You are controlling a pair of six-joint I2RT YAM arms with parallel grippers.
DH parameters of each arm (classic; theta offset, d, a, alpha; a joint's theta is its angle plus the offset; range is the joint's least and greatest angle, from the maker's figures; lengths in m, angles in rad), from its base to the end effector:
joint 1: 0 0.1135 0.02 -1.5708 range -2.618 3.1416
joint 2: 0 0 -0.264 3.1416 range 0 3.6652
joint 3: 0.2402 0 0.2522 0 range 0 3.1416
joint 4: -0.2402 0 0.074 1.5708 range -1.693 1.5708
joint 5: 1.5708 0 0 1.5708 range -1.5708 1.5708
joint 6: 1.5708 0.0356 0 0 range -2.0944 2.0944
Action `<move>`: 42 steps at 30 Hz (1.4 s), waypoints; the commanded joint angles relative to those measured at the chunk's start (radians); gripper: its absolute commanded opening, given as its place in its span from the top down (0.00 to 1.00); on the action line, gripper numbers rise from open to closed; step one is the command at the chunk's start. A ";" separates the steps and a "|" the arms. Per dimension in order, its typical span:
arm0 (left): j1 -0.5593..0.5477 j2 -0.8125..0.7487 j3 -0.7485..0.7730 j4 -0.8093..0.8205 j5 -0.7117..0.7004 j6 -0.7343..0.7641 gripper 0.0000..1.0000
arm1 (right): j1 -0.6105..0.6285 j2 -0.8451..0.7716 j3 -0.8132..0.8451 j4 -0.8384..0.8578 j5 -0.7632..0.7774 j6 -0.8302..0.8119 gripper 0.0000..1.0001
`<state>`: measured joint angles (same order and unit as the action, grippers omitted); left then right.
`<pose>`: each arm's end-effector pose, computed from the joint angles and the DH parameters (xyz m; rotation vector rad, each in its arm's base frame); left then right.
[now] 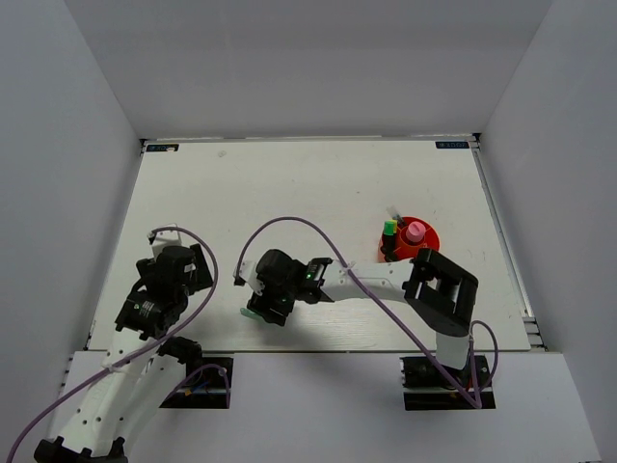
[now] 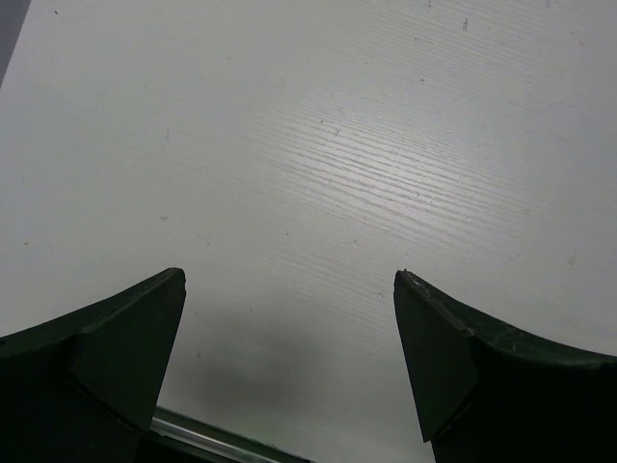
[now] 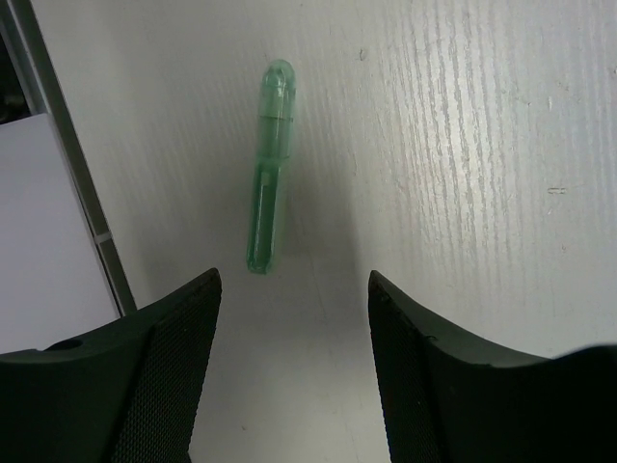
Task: Sort the stationery into containers
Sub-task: Pick up the stationery from the center of the board.
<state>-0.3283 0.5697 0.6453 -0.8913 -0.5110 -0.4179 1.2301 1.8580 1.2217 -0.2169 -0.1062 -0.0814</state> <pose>0.1092 -0.0188 0.2577 -0.3346 2.2439 0.2227 0.1299 0.3777 0.1870 -1.5783 1.9691 0.6267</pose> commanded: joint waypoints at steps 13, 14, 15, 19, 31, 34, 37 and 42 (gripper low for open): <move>0.012 -0.044 -0.007 -0.003 -0.054 -0.022 0.01 | 0.029 0.086 0.102 -0.012 0.030 0.038 0.34; 0.014 -0.044 -0.009 -0.005 -0.055 -0.021 0.01 | 0.034 0.087 0.105 -0.012 0.037 0.038 0.36; 0.012 -0.045 -0.007 -0.001 -0.058 -0.022 0.01 | 0.035 0.090 0.104 -0.012 0.037 0.038 0.36; 0.012 -0.035 -0.009 -0.003 -0.060 -0.022 0.01 | 0.042 0.095 0.096 -0.007 0.056 0.042 0.46; 0.014 -0.079 -0.013 -0.006 -0.081 -0.028 0.01 | 0.071 0.130 0.096 -0.001 0.135 0.020 0.68; 0.012 -0.080 -0.012 -0.006 -0.084 -0.028 0.01 | 0.071 0.121 0.090 -0.006 0.135 0.006 0.81; 0.014 -0.082 -0.012 -0.008 -0.083 -0.028 0.01 | 0.069 0.078 0.068 0.007 0.140 -0.024 0.92; 0.014 -0.079 -0.013 -0.006 -0.080 -0.030 0.01 | 0.063 0.001 0.042 -0.009 0.135 -0.084 1.00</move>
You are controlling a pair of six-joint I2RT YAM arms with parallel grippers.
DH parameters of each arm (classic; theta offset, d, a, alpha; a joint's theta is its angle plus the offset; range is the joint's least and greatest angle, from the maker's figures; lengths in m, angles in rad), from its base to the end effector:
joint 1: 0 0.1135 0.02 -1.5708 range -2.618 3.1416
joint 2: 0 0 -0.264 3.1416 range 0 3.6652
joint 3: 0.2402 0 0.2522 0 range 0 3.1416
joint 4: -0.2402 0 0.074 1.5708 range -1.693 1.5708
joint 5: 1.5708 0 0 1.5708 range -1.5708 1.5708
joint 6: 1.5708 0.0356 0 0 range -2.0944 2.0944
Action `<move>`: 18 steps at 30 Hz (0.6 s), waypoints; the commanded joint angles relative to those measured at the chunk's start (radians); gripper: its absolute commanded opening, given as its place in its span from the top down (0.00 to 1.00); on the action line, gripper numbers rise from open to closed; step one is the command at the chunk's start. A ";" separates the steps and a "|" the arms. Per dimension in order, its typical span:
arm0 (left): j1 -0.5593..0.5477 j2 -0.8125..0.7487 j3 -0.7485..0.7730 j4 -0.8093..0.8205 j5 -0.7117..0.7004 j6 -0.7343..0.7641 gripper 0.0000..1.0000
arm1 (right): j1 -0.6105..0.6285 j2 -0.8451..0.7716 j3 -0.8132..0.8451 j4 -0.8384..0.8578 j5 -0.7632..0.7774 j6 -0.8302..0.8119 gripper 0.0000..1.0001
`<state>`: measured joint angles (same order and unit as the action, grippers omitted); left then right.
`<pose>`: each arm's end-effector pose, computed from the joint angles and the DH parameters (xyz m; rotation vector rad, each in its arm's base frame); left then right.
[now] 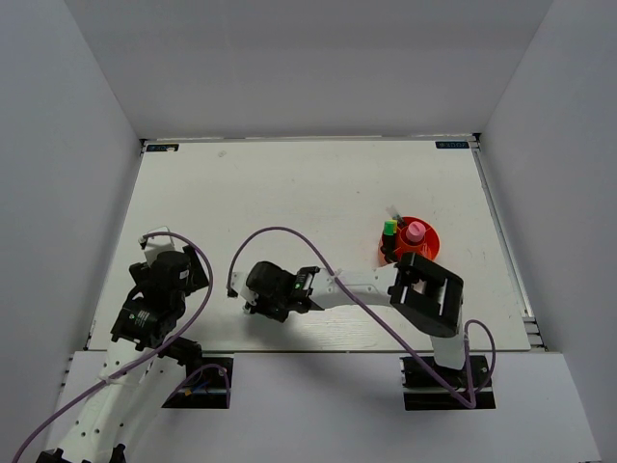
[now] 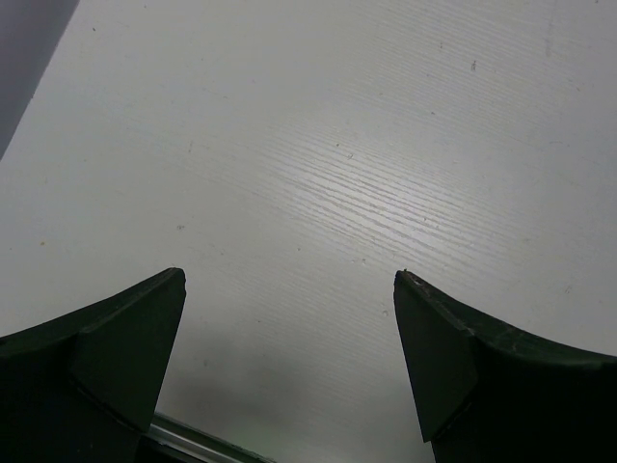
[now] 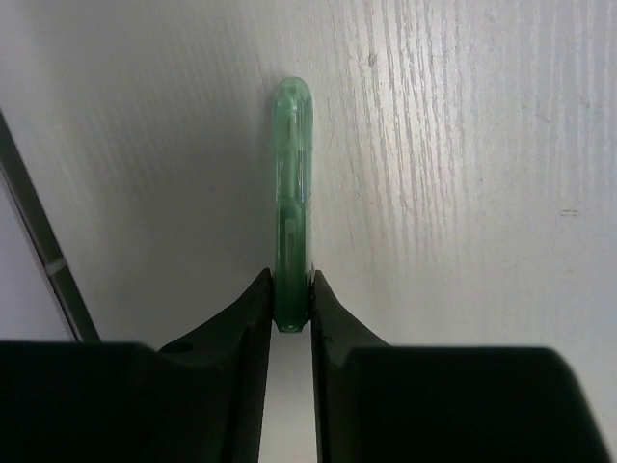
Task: Sort the stationery into containers
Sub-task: Pick up the stationery from the center of the board, then place the stationery in the storage box.
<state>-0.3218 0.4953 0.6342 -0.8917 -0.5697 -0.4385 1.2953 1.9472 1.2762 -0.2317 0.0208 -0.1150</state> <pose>0.0989 -0.0127 0.2612 -0.4028 2.1573 0.2418 0.1134 0.3983 0.1677 -1.6365 1.9369 0.4678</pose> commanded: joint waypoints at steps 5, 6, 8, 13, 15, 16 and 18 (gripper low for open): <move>0.009 -0.009 -0.001 -0.006 -0.027 -0.009 0.01 | -0.011 -0.221 -0.035 -0.038 0.161 -0.173 1.00; 0.007 -0.009 -0.002 -0.006 -0.027 -0.009 0.01 | -0.014 -0.244 -0.050 -0.041 0.183 -0.227 1.00; 0.007 -0.011 -0.001 -0.006 -0.022 -0.012 0.01 | -0.036 -0.342 -0.080 -0.060 0.272 -0.354 1.00; 0.006 -0.015 -0.002 0.000 -0.004 -0.005 0.01 | -0.088 -0.520 -0.107 -0.161 0.445 -0.630 1.00; 0.007 -0.015 -0.004 0.004 -0.001 -0.002 0.01 | -0.113 -0.600 -0.097 -0.231 0.496 -0.808 1.00; 0.007 -0.014 -0.005 0.007 0.007 -0.002 0.01 | -0.144 -0.631 -0.080 -0.306 0.513 -0.922 1.00; 0.007 -0.008 -0.007 0.010 0.011 0.001 0.01 | -0.227 -0.686 -0.075 -0.409 0.458 -0.972 1.00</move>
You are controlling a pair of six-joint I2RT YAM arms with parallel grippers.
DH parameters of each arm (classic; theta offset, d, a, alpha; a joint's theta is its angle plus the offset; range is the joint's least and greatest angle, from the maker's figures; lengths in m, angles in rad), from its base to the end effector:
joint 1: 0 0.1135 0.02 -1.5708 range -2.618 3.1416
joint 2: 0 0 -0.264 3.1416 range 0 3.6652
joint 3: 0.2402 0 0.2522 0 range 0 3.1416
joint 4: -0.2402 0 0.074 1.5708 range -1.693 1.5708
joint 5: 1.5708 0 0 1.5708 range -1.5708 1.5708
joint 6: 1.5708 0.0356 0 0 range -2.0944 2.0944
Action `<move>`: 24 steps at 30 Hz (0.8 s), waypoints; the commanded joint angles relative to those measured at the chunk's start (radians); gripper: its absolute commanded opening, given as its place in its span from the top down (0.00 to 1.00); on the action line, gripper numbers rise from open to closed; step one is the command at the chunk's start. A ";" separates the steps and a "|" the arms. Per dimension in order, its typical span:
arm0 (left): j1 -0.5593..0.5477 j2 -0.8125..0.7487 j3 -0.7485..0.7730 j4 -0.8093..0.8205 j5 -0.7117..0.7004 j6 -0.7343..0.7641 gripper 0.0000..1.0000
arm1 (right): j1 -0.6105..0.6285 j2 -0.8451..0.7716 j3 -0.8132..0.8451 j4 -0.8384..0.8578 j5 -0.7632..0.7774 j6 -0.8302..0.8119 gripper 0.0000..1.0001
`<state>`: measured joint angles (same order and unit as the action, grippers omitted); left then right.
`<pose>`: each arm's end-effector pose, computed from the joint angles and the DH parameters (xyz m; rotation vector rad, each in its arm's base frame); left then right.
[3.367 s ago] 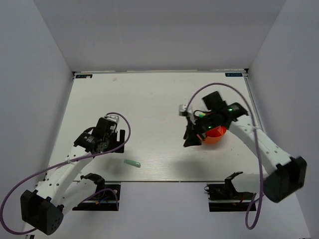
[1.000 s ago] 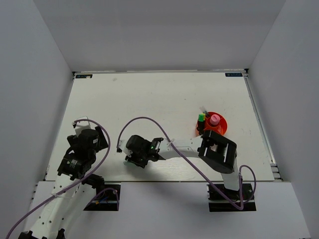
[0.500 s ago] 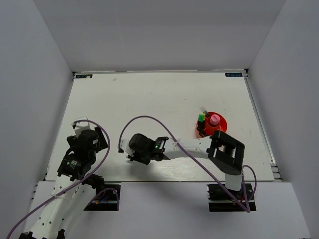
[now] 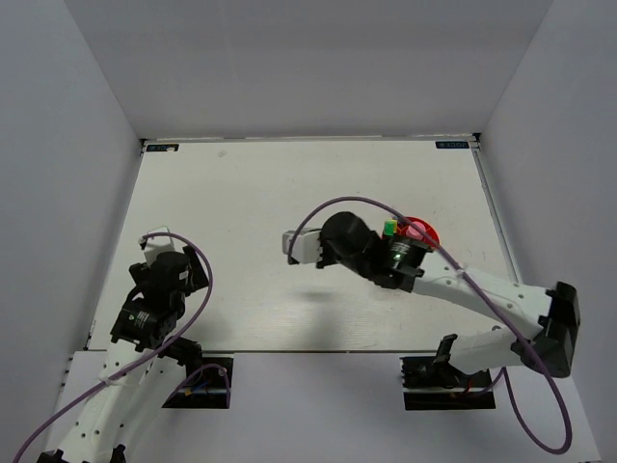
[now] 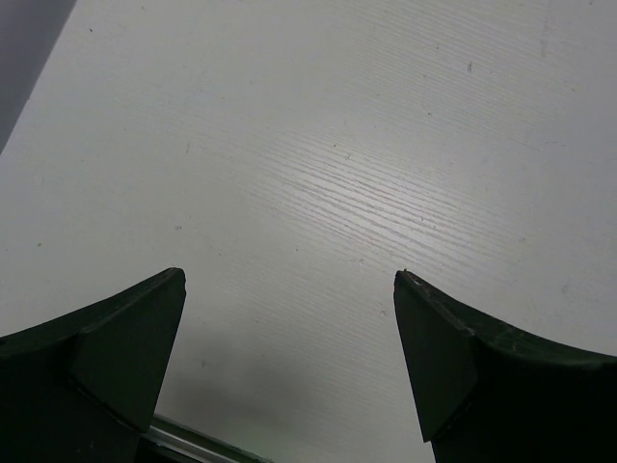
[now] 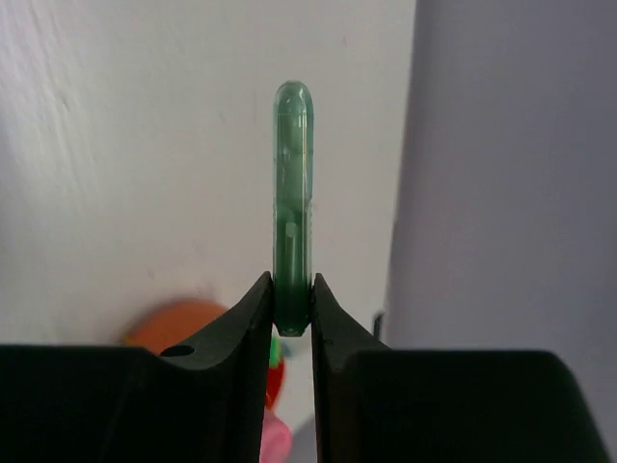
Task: Sort the stationery into containers
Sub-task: Place the stationery in the storage box.
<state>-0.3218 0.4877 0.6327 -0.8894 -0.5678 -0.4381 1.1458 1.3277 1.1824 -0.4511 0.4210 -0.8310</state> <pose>0.0981 -0.0125 0.2615 -0.4034 2.1510 0.2352 0.1351 0.2633 0.3338 -1.6286 1.3583 -0.2697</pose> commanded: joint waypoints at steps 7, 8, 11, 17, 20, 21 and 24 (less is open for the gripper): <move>0.007 0.048 -0.004 0.013 0.029 0.007 0.01 | -0.306 -0.260 -0.021 -0.240 0.075 -0.479 1.00; 0.009 0.055 -0.002 0.009 0.035 0.007 0.01 | -0.331 -0.268 -0.007 -0.276 0.070 -0.490 1.00; 0.007 0.072 -0.002 0.010 0.048 0.009 0.01 | -0.377 -0.311 0.043 -0.362 0.047 -0.595 1.00; 0.007 0.083 -0.007 0.017 0.065 0.013 0.01 | -0.426 -0.386 0.083 -0.754 0.032 -0.815 1.00; 0.006 0.092 -0.002 0.020 0.077 0.015 0.01 | -0.442 -0.351 0.185 -0.999 0.050 -0.893 1.00; 0.009 0.100 -0.002 0.021 0.085 0.018 0.01 | -0.448 -0.335 0.201 -1.090 0.055 -0.898 1.00; 0.009 0.095 -0.002 0.020 0.089 0.016 0.01 | -0.457 -0.249 0.226 -1.198 0.119 -0.899 1.00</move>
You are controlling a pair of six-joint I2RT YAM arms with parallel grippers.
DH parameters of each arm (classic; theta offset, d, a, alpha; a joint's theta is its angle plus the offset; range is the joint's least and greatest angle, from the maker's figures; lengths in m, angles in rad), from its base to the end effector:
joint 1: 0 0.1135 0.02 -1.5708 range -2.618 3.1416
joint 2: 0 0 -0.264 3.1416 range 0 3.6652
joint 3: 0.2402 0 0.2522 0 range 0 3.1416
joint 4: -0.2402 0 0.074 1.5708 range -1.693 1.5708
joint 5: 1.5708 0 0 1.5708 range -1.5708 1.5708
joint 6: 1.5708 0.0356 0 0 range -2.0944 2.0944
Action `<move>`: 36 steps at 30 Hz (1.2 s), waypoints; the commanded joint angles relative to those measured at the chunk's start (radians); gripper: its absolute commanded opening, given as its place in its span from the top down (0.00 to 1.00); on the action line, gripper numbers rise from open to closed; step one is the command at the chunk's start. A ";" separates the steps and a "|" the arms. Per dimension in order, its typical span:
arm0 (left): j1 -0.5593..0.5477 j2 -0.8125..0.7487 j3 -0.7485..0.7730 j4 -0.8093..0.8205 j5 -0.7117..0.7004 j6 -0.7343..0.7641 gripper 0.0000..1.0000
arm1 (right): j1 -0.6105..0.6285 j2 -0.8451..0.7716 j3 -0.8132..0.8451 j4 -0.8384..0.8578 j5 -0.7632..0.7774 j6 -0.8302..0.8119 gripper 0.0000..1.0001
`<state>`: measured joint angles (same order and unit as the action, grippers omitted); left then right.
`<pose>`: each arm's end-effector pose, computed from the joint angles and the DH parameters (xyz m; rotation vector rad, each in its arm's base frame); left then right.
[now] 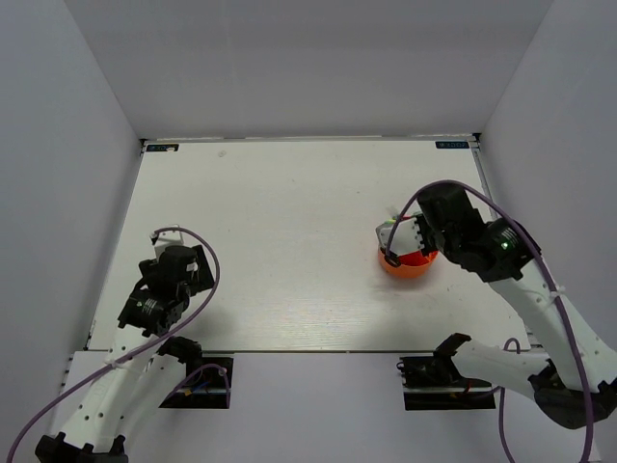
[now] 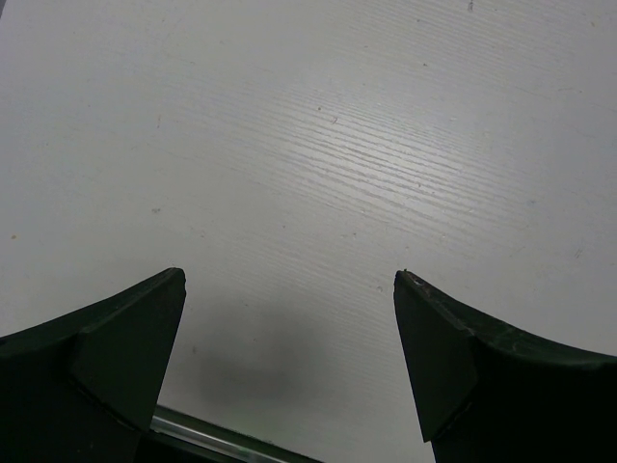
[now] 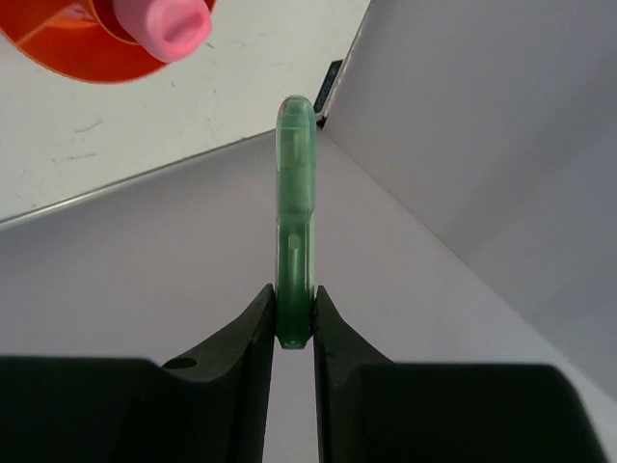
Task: Sort the stationery into containers
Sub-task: Place the stationery in the storage box.
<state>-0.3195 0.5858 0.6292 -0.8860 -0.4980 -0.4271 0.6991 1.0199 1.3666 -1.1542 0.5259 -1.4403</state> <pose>0.1119 -0.0191 0.2515 -0.3440 2.2701 0.2235 0.1372 0.0920 0.4024 -2.0156 1.4049 -0.9679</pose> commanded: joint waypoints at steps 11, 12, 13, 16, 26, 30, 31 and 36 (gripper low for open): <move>0.007 -0.023 -0.002 0.021 0.026 0.010 0.01 | -0.044 0.206 -0.139 -0.495 0.187 -0.367 1.00; 0.007 -0.024 0.000 0.019 0.030 0.011 0.01 | -0.044 0.206 -0.147 -0.496 0.213 -0.370 1.00; 0.005 -0.023 -0.002 0.022 0.032 0.010 0.01 | -0.046 0.201 -0.158 -0.495 0.223 -0.382 1.00; 0.007 -0.020 0.000 0.027 0.041 0.016 0.01 | -0.061 0.181 -0.225 -0.495 0.250 -0.400 1.00; 0.007 -0.027 -0.002 0.030 0.049 0.016 0.01 | -0.098 0.221 -0.296 -0.412 0.240 -0.399 1.00; 0.005 -0.026 -0.002 0.025 0.049 0.017 0.01 | -0.110 0.246 -0.270 -0.388 0.201 -0.410 1.00; 0.005 -0.027 -0.002 0.025 0.049 0.016 0.01 | -0.118 0.247 -0.270 -0.375 0.198 -0.416 1.00; 0.007 -0.027 -0.003 0.027 0.049 0.019 0.01 | -0.133 0.252 -0.261 -0.335 0.149 -0.430 1.00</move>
<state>-0.3180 0.5663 0.6289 -0.8810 -0.4553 -0.4152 0.5766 1.2690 1.0695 -1.1976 0.7479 -1.5082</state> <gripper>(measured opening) 0.990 0.216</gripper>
